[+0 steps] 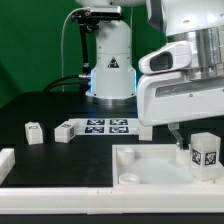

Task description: Assemble one leg

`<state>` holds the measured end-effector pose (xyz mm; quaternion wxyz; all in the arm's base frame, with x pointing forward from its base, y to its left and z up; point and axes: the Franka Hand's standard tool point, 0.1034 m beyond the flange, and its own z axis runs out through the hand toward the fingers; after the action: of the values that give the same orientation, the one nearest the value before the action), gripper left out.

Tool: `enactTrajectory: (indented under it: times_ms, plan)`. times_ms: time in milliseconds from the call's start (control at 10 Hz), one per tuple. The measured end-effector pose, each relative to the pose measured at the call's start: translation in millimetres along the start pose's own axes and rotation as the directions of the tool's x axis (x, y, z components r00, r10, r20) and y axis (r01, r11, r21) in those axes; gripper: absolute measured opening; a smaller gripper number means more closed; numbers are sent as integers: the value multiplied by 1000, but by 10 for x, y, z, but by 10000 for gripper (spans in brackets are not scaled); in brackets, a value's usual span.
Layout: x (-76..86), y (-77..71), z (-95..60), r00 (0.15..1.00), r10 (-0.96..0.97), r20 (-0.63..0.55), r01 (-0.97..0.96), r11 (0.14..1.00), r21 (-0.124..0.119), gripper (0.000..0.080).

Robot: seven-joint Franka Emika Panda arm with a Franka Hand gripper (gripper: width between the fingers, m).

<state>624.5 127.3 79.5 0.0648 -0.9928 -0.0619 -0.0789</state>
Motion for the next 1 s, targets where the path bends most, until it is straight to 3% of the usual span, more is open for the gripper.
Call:
enactTrajectory:
  times_ms: [200, 500, 700, 1000]
  plan:
    - [8, 32, 38, 993, -122, -2, 122, 992, -16, 649]
    - [0, 29, 44, 992, -122, -1, 122, 992, -16, 636]
    - [1, 45, 44, 993, -121, -1, 121, 992, -18, 297]
    - [0, 72, 45, 997, -77, -1, 77, 997, -19, 298]
